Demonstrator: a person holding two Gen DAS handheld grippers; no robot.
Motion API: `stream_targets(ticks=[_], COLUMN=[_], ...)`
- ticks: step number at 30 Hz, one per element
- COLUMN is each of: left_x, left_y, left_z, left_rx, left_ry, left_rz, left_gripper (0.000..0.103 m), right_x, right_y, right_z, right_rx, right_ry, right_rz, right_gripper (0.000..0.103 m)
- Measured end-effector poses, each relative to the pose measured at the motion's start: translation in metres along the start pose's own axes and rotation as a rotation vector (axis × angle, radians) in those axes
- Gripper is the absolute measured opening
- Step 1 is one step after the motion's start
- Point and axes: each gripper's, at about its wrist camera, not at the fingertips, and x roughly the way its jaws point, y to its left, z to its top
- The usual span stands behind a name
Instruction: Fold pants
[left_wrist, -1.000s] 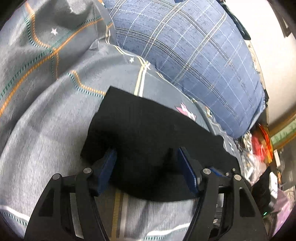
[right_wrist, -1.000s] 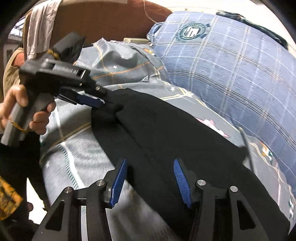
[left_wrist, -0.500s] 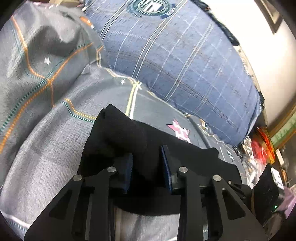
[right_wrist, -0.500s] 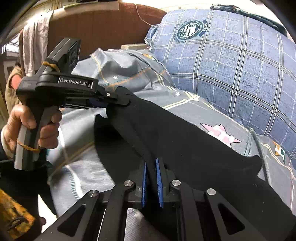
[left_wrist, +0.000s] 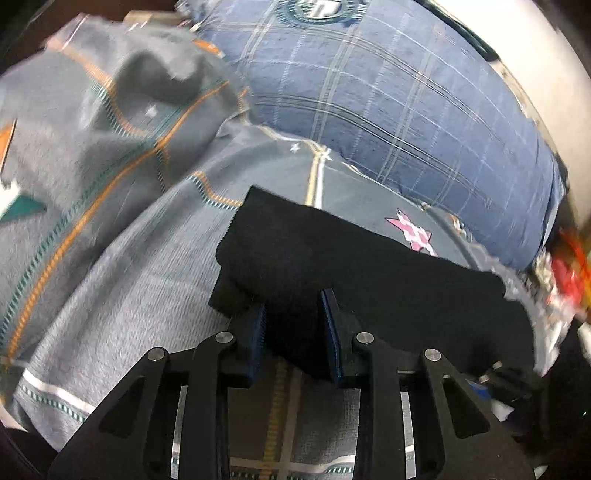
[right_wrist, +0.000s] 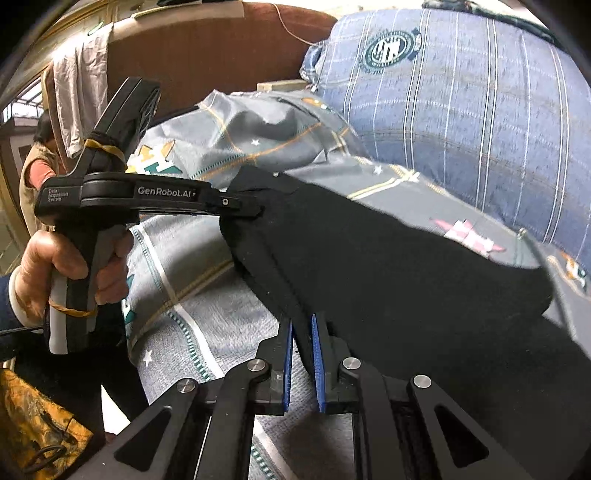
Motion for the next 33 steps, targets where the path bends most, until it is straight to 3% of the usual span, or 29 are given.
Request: stream_targets(ticks=[5, 7, 9, 11, 13, 17, 21, 24, 27, 28, 29, 33], left_x=[-0.013, -0.021, -0.034, -0.044, -0.049, -0.038, -0.022, -0.009, 0.006, 0.012, 0.015, 0.025], left_y=[0.017, 0.017, 0.018, 0.018, 0.016, -0.002, -0.039, -0.068, -0.09, -0.096, -0.099, -0.106], left_z=[0.004, 0.005, 0.008, 0.01, 0.011, 0.01, 0.002, -0.005, -0.014, -0.017, -0.019, -0.023], left_rx=[-0.064, -0.057, -0.04, -0.042, -0.038, 0.006, 0.12, 0.206, 0.277, 0.301, 0.309, 0.341], left_ry=[-0.034, -0.071, -0.131, -0.175, -0.197, -0.159, -0.104, -0.068, -0.02, 0.002, 0.01, 0.036], left_rz=[0.015, 0.066, 0.09, 0.068, 0.047, -0.005, -0.058, -0.075, -0.069, -0.07, -0.07, -0.063], left_gripper=[0.03, 0.03, 0.03, 0.03, 0.03, 0.03, 0.03, 0.03, 0.03, 0.03, 0.03, 0.03], right_x=[0.006, 0.003, -0.004, -0.015, -0.03, -0.062, -0.081, -0.074, -0.053, -0.044, -0.038, -0.03], right_y=[-0.008, -0.008, -0.006, -0.008, -0.014, -0.047, -0.091, -0.119, -0.141, -0.145, -0.148, -0.152], right_z=[-0.009, -0.009, -0.009, -0.01, -0.015, -0.022, -0.015, -0.001, 0.012, 0.015, 0.017, 0.022], right_rx=[0.074, 0.081, 0.072, 0.078, 0.1, 0.2, 0.326, 0.355, 0.364, 0.362, 0.357, 0.309], right_ry=[-0.026, -0.026, -0.017, -0.024, -0.052, -0.119, -0.179, -0.151, -0.116, -0.09, -0.067, -0.06], right_rz=[0.022, 0.027, 0.019, 0.013, -0.012, -0.076, -0.133, -0.156, -0.11, -0.093, -0.079, -0.118], right_gripper=[0.01, 0.012, 0.015, 0.026, 0.03, 0.03, 0.031, 0.032, 0.032, 0.029, 0.018, 0.015])
